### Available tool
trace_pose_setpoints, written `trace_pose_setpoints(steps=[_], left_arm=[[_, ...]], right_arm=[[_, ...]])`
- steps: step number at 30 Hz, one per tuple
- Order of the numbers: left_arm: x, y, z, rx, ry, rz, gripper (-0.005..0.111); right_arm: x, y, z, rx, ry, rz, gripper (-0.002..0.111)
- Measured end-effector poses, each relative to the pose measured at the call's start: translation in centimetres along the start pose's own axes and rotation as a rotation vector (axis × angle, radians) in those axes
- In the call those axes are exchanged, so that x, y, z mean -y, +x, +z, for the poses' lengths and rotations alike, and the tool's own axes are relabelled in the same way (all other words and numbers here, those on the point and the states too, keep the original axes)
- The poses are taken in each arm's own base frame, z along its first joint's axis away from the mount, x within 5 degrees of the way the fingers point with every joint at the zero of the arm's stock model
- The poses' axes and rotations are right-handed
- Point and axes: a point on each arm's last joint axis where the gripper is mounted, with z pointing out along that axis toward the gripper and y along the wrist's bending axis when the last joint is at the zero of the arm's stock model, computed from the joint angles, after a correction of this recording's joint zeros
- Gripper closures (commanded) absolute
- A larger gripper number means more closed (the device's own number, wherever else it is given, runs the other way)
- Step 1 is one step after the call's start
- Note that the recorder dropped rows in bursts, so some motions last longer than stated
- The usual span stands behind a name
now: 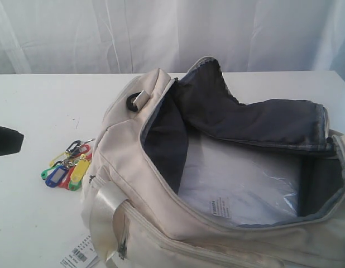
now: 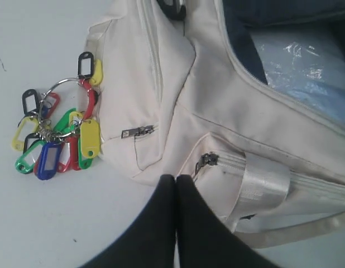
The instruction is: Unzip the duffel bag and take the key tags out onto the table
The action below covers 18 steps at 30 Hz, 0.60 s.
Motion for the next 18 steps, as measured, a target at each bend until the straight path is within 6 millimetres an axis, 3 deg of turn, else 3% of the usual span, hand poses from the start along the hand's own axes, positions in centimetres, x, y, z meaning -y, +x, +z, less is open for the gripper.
trace_pose_setpoints(steps=[7,18], left_arm=[[-0.7,1.7,-1.1,0.131,-0.060,-0.049,0.107],[-3.7,6.9,2.1,0.348,-0.128,-0.520,0.107]], right_arm=[[0.0,0.0,0.0,0.000,0.000,0.000,0.108],[0.0,0.0,0.0,0.000,0.000,0.000,0.108]])
